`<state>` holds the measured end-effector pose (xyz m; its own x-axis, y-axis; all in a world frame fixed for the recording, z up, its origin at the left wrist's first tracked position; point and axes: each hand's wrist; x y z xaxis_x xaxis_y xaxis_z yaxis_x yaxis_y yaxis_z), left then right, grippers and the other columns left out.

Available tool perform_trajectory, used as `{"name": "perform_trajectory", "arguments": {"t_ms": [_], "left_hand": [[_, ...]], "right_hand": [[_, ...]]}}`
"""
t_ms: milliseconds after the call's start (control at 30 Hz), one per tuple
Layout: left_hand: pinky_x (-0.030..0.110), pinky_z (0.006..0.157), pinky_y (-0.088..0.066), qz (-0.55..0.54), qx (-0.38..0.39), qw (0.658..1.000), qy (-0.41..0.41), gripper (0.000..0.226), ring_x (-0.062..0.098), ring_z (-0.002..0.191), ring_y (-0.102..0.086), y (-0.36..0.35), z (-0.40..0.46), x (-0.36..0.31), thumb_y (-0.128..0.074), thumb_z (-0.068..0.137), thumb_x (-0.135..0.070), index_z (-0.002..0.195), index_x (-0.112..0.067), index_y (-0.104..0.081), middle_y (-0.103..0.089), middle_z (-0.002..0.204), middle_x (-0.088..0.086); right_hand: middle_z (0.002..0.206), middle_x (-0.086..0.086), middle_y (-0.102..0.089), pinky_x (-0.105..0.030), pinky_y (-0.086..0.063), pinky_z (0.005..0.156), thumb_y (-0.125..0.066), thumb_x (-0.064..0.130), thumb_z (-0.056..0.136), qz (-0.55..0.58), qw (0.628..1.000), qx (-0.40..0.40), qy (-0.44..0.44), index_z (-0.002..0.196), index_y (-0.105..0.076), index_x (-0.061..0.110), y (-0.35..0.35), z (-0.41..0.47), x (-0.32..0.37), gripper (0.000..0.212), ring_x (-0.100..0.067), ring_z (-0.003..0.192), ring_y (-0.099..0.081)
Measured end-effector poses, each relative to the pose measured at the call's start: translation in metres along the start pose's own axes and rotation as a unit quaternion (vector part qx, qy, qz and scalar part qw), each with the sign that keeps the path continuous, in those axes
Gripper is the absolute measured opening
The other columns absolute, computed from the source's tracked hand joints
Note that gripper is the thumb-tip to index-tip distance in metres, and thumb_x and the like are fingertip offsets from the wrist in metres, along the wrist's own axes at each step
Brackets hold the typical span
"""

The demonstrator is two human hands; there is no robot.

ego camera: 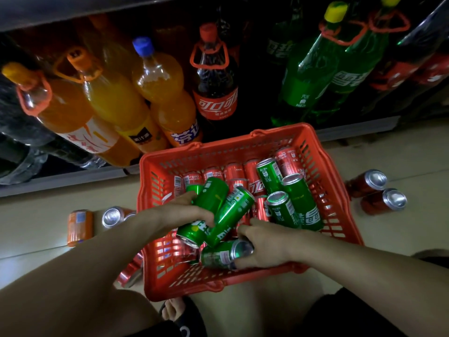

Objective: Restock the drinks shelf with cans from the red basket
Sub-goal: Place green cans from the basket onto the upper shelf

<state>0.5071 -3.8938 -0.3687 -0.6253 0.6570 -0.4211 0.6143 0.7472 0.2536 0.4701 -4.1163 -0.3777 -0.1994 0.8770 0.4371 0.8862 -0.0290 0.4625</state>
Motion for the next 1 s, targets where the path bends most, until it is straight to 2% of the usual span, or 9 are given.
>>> {"name": "perform_trajectory", "arguments": {"t_ms": [67,133,200,267,400,633,800,900,1000], "left_hand": [[0.031,0.089,-0.054,0.042,0.007,0.999,-0.025,0.099,0.016,0.112,-0.057,-0.008,0.000,-0.006,-0.086,0.072,-0.030,0.156,-0.032,-0.032,-0.051,0.133,-0.006],[0.024,0.082,-0.046,0.081,0.024,0.995,-0.048,0.091,0.016,0.116,-0.045,-0.017,0.000,-0.015,-0.081,0.081,-0.027,0.157,-0.032,-0.031,-0.044,0.131,-0.006],[0.027,0.091,-0.045,0.090,0.053,0.993,-0.062,0.088,0.016,0.121,-0.042,-0.023,0.005,-0.021,-0.078,0.085,-0.026,0.156,-0.036,-0.028,-0.043,0.137,-0.003],[0.037,0.104,-0.049,0.116,0.089,0.987,-0.067,0.075,0.018,0.122,-0.052,-0.027,0.008,-0.024,-0.081,0.080,-0.031,0.138,-0.041,-0.035,-0.050,0.136,-0.005],[0.045,0.099,-0.057,0.199,0.155,0.964,-0.080,0.062,0.021,0.112,-0.063,-0.030,0.016,-0.024,-0.085,0.076,-0.033,0.120,-0.043,-0.042,-0.062,0.122,0.000],[0.044,0.095,-0.060,0.197,0.166,0.963,-0.078,0.091,0.025,0.108,-0.069,-0.032,0.017,-0.025,-0.089,0.073,-0.037,0.135,-0.047,-0.024,-0.065,0.120,0.006],[0.039,0.098,-0.057,0.187,0.174,0.965,-0.059,0.108,0.020,0.113,-0.065,-0.029,0.013,-0.025,-0.089,0.073,-0.044,0.147,-0.048,-0.011,-0.059,0.127,-0.001],[0.040,0.100,-0.056,0.183,0.175,0.966,-0.050,0.112,0.019,0.114,-0.064,-0.028,0.010,-0.020,-0.089,0.070,-0.047,0.149,-0.045,-0.010,-0.057,0.127,-0.003],[0.032,0.091,-0.057,0.173,0.179,0.968,-0.040,0.107,0.014,0.110,-0.061,-0.027,0.005,-0.017,-0.084,0.082,-0.035,0.153,-0.039,-0.004,-0.054,0.123,-0.006]], "right_hand": [[0.138,-0.006,-0.043,-0.040,-0.047,0.105,-0.066,0.071,0.080,0.004,1.000,0.025,-0.017,0.141,-0.045,0.023,-0.003,0.000,-0.003,0.080,-0.029,0.126,-0.052],[0.146,-0.007,-0.043,-0.041,-0.046,0.108,-0.062,0.074,0.081,0.013,0.998,0.054,-0.035,0.147,-0.042,0.023,-0.001,0.001,-0.006,0.086,-0.030,0.130,-0.051],[0.135,-0.004,-0.057,-0.038,-0.051,0.102,-0.060,0.073,0.080,0.066,0.995,0.057,-0.048,0.140,-0.049,0.023,0.005,0.001,-0.010,0.079,-0.024,0.118,-0.060],[0.120,0.001,-0.063,-0.032,-0.054,0.094,-0.066,0.067,0.080,0.106,0.992,0.055,-0.047,0.134,-0.053,0.024,0.008,-0.001,-0.013,0.071,-0.018,0.102,-0.063],[0.122,0.002,-0.066,-0.034,-0.055,0.097,-0.083,0.052,0.073,0.081,0.996,0.038,-0.025,0.129,-0.060,0.026,-0.005,-0.005,-0.018,0.066,-0.017,0.108,-0.065],[0.109,0.008,-0.070,-0.032,-0.058,0.088,-0.087,0.046,0.068,0.109,0.993,-0.038,0.000,0.118,-0.067,0.026,-0.016,-0.002,-0.021,0.058,-0.014,0.097,-0.067],[0.131,0.009,-0.062,-0.033,-0.051,0.098,-0.086,0.062,0.062,0.038,0.995,-0.081,0.030,0.135,-0.057,0.033,-0.021,-0.004,-0.021,0.084,-0.017,0.117,-0.060],[0.130,0.008,-0.063,-0.034,-0.042,0.100,-0.082,0.068,0.062,-0.025,0.991,-0.118,0.060,0.131,-0.057,0.035,-0.023,-0.004,-0.018,0.081,-0.019,0.119,-0.057],[0.128,0.012,-0.065,-0.037,-0.035,0.109,-0.077,0.073,0.063,-0.062,0.985,-0.134,0.088,0.130,-0.058,0.038,-0.024,-0.002,-0.018,0.078,-0.016,0.121,-0.056]]}}
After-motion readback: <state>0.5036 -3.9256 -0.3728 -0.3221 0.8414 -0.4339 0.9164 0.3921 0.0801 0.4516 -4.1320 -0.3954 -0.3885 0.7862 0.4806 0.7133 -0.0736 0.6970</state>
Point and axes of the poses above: each hand's wrist, its own z-axis towards the middle knuckle, its own y-axis out of the back of the hand, x = y × z
